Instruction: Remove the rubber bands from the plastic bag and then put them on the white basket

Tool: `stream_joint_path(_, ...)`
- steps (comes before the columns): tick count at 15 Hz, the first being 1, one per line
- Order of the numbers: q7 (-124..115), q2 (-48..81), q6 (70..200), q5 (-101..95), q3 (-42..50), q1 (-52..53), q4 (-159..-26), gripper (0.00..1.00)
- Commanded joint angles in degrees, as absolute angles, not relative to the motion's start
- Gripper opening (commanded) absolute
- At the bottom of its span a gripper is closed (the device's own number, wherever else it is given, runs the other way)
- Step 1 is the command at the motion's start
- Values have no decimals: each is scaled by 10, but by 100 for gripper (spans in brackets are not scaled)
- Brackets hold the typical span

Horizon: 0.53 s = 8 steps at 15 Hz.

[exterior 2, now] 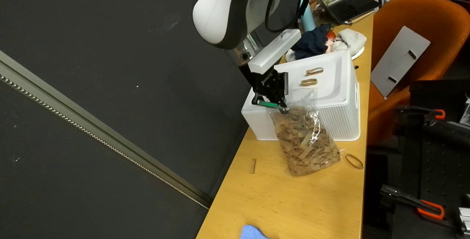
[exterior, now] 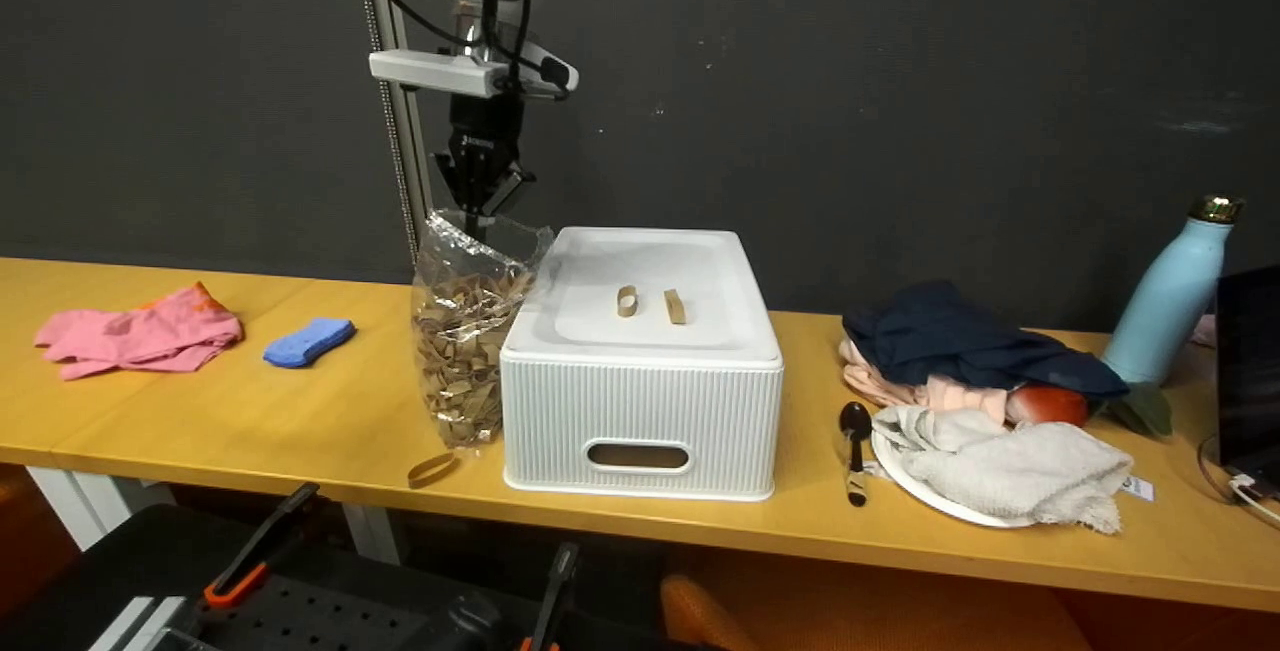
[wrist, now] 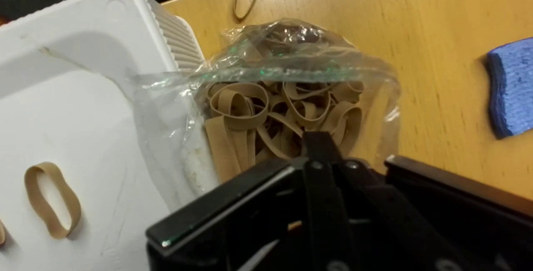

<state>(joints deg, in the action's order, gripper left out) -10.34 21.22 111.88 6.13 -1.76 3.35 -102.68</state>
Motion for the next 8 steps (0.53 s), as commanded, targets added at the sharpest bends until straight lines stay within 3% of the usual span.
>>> stream_joint_path(1, -174, 181, 1118, 60, -9, 44, -1054, 0)
stream_joint_path(8, -256, 132, 1125, 14, 0, 46, -1107, 0)
